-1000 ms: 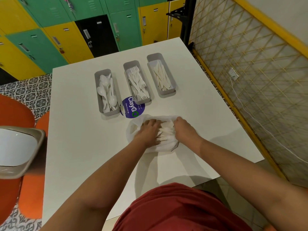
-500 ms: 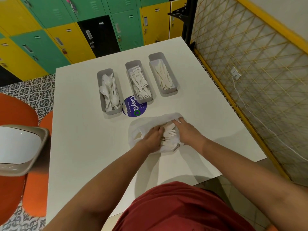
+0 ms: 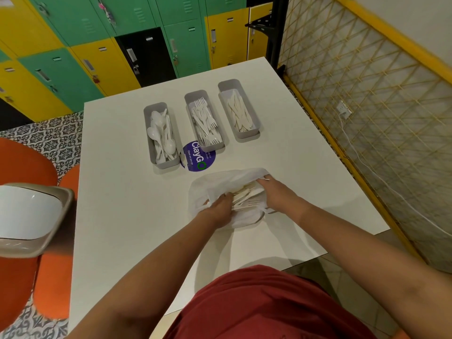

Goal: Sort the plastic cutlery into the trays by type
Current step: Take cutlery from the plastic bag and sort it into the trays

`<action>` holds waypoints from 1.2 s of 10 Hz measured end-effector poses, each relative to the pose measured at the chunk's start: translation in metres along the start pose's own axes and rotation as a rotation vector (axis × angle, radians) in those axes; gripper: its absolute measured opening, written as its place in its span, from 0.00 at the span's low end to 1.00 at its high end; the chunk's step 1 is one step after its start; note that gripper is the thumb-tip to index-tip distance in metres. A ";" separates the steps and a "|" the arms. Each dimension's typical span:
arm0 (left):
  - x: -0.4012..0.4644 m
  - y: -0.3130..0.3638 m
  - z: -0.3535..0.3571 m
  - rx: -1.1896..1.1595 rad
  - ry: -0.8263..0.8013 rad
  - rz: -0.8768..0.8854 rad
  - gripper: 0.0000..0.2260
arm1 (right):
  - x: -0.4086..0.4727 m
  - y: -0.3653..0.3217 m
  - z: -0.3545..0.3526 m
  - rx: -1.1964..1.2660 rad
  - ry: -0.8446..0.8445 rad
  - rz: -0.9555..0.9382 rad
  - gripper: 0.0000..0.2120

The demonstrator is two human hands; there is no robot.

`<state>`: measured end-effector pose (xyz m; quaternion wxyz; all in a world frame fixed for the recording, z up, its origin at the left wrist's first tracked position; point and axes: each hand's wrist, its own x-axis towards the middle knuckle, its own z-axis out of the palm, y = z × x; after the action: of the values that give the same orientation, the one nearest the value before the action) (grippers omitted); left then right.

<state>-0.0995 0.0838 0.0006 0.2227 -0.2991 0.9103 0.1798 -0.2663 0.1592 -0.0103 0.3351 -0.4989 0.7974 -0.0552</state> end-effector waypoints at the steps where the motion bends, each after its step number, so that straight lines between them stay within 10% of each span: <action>1: 0.015 -0.020 0.024 0.006 0.046 0.026 0.23 | 0.002 0.004 0.003 0.069 0.002 -0.012 0.43; 6: -0.012 -0.017 -0.020 -0.589 0.258 0.119 0.10 | -0.009 -0.008 -0.014 0.275 0.193 0.048 0.27; 10: -0.018 -0.003 -0.071 -1.660 0.362 -0.095 0.02 | -0.022 -0.052 -0.035 0.205 0.611 -0.141 0.09; 12: -0.024 -0.010 -0.083 -2.042 0.206 -0.078 0.03 | -0.030 -0.084 -0.041 0.656 0.219 -0.164 0.08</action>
<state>-0.1000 0.0492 0.0803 -0.2115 -0.3891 0.3273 0.8347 -0.2185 0.1324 0.0714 0.3845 -0.4180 0.7258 -0.3881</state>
